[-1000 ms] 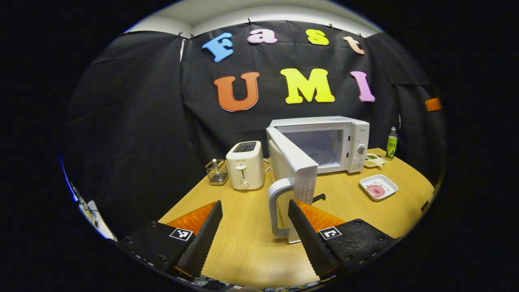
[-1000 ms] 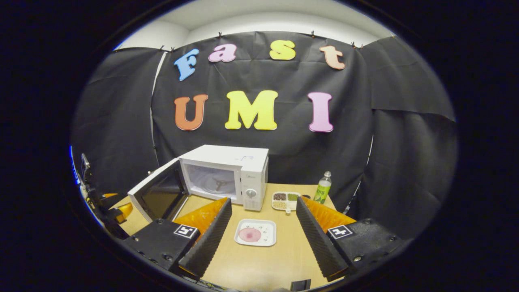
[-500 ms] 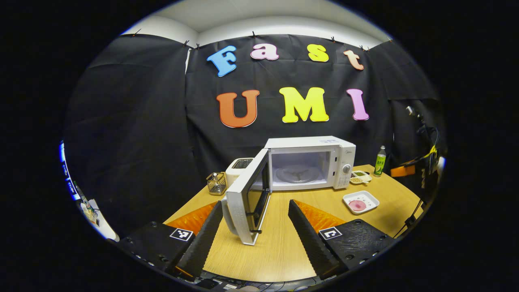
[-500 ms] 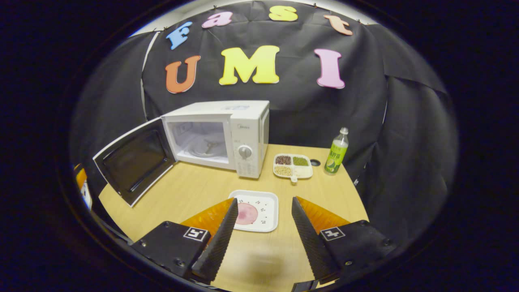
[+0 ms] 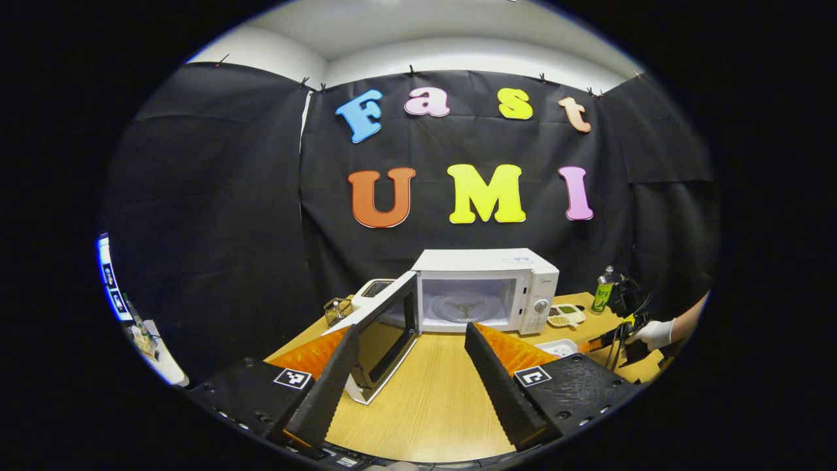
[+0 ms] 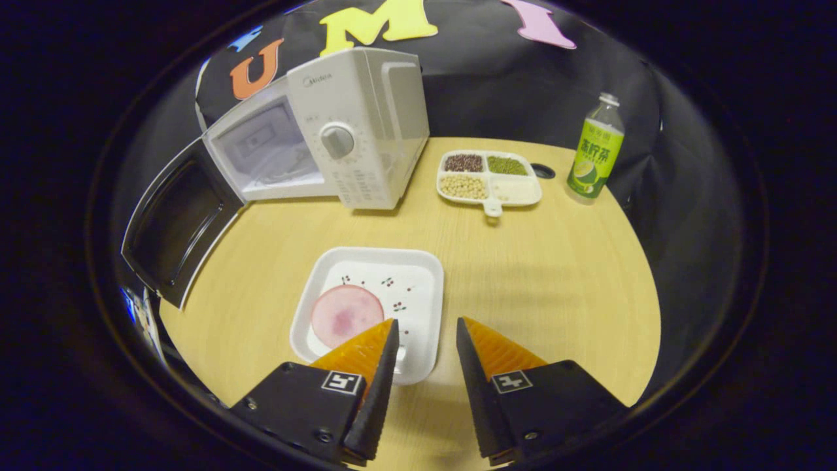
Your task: Open the microwave oven with the left hand, put the food in, and close the microwave oven.
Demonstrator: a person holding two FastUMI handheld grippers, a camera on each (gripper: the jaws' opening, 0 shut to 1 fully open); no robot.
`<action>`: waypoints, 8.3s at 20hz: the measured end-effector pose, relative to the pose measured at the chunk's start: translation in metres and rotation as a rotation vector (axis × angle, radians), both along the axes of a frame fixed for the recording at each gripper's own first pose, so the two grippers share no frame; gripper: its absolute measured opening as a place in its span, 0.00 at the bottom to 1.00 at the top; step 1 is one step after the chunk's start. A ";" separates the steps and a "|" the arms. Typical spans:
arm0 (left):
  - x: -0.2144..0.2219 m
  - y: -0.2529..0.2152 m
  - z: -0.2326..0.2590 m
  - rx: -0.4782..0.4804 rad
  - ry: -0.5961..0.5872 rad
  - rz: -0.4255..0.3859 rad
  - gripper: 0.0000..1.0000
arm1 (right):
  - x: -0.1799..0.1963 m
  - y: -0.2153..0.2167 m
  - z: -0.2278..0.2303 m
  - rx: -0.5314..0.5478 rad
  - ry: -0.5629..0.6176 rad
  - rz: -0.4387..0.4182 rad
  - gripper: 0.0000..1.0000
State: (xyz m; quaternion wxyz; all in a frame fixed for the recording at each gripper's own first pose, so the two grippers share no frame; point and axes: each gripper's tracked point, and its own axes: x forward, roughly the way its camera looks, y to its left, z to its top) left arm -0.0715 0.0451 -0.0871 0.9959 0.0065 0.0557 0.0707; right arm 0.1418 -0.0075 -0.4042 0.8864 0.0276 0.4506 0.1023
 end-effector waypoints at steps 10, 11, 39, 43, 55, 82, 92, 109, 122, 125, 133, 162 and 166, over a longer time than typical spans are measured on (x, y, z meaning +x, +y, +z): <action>0.005 -0.034 0.024 -0.030 -0.023 0.123 1.00 | 0.014 0.003 -0.018 0.006 0.266 0.054 0.14; 0.004 -0.038 0.024 -0.032 -0.023 0.130 1.00 | 0.016 0.005 -0.019 0.024 0.300 0.036 0.18; 0.005 0.075 0.026 0.021 0.025 0.046 0.97 | 0.038 0.198 0.119 0.737 -0.071 -0.348 0.04; 0.008 0.083 0.016 0.038 0.048 0.038 0.97 | 0.059 0.240 0.133 0.825 -0.186 -0.441 0.04; 0.045 0.090 -0.019 0.080 0.062 -0.011 0.96 | 0.171 0.291 0.090 0.970 -0.267 -0.779 0.04; 0.073 0.124 0.000 0.118 0.028 0.020 0.97 | 0.140 0.224 0.205 0.592 -0.546 -0.445 0.87; 0.071 0.130 -0.005 0.080 0.028 0.030 0.96 | 0.030 0.110 0.291 0.258 -0.613 -0.228 1.00; 0.085 0.160 -0.017 0.023 -0.001 0.023 0.56 | -0.064 0.006 0.331 0.106 -0.627 -0.340 0.91; 0.102 0.184 -0.090 0.046 0.100 0.060 0.00 | -0.070 0.000 0.333 0.145 -0.595 -0.308 1.00; 0.103 0.186 -0.118 0.032 0.147 0.053 0.00 | -0.074 -0.004 0.335 0.143 -0.586 -0.300 0.91; 0.111 0.168 -0.139 0.050 0.174 0.001 0.00 | -0.085 -0.008 0.333 0.150 -0.567 -0.313 0.91; 0.174 -0.089 -0.139 -0.005 0.159 -0.415 0.00 | -0.107 -0.053 0.313 0.128 -0.522 -0.331 1.00; 0.191 -0.103 -0.137 0.005 0.157 -0.415 0.00 | -0.101 -0.063 0.314 0.116 -0.524 -0.317 1.00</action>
